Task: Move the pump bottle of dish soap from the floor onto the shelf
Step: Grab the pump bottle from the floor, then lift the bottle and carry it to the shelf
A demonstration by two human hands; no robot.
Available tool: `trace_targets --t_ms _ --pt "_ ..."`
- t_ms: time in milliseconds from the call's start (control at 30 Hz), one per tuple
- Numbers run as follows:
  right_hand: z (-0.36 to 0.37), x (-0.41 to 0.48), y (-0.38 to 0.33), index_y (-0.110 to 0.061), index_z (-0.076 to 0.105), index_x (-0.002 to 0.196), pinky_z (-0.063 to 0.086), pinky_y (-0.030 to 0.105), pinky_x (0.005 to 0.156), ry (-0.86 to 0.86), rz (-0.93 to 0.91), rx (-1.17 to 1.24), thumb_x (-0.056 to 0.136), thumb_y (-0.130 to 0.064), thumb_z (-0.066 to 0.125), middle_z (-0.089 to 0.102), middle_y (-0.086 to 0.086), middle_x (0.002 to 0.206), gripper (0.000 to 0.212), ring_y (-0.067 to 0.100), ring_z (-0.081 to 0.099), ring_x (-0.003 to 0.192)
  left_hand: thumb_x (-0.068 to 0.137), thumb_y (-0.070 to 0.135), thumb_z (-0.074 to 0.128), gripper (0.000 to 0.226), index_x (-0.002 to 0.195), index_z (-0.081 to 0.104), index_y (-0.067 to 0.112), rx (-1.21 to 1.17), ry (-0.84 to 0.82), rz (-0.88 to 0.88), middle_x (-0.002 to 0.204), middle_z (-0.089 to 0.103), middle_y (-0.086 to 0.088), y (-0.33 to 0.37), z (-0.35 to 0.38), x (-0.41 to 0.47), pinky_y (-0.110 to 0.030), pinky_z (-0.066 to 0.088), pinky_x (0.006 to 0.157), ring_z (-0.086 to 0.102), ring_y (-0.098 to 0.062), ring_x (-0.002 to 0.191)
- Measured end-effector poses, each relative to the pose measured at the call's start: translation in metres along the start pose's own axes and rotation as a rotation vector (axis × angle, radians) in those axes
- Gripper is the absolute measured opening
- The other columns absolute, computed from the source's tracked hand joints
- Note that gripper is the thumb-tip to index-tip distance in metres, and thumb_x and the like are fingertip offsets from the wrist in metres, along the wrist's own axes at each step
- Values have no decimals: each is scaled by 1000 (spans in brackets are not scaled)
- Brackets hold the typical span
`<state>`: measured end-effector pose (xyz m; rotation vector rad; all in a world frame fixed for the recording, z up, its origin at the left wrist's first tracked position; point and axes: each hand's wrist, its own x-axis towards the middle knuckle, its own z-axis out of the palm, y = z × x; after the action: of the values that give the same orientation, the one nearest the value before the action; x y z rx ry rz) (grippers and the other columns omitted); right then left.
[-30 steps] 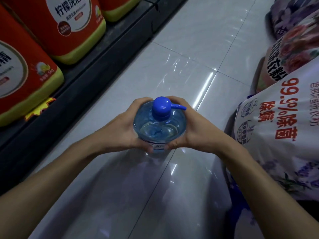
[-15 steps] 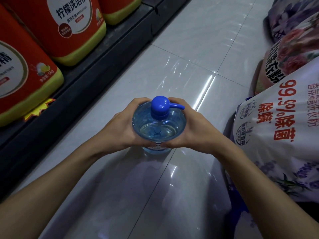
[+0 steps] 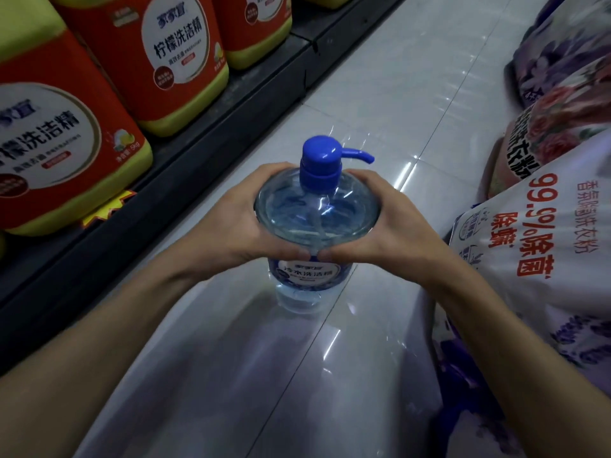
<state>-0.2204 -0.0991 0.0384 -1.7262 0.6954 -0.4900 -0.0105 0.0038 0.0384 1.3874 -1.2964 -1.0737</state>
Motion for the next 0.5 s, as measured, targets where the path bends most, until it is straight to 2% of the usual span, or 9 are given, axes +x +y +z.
trace_targets --t_ms 100,167,233,367,500 --pt "-4 2 -28 -7 49 137 55 18 85 28 -45 35 58 -7 96 68 -5 121 92 2 71 107 52 5 94 93 132 48 16 47 -23 68 122 67 9 34 -11 5 -17 51 84 63 -7 115" --pt "-4 5 -46 -4 49 137 55 20 86 46 -73 79 56 -6 95 69 -3 120 93 3 72 106 49 9 97 97 132 46 15 73 -9 99 121 66 9 56 -20 6 -17 50 86 62 -7 116" --pt "-5 7 -67 -5 50 136 56 23 86 68 -111 119 53 -3 96 70 0 119 94 7 73 106 50 19 91 95 133 45 14 79 11 134 124 64 6 80 -26 4 -19 50 88 61 -9 118" --pt "-8 11 -119 -8 50 136 58 33 89 94 -196 229 58 -25 86 71 6 123 87 22 72 112 52 10 90 91 132 46 14 71 55 195 122 66 5 133 -40 1 -22 52 88 62 -12 117" --pt "-19 9 -186 -4 51 136 57 31 85 159 -277 288 63 -29 82 72 10 122 83 22 73 110 53 14 85 77 122 52 19 33 125 281 113 72 14 200 -49 -3 -19 53 81 67 -10 109"
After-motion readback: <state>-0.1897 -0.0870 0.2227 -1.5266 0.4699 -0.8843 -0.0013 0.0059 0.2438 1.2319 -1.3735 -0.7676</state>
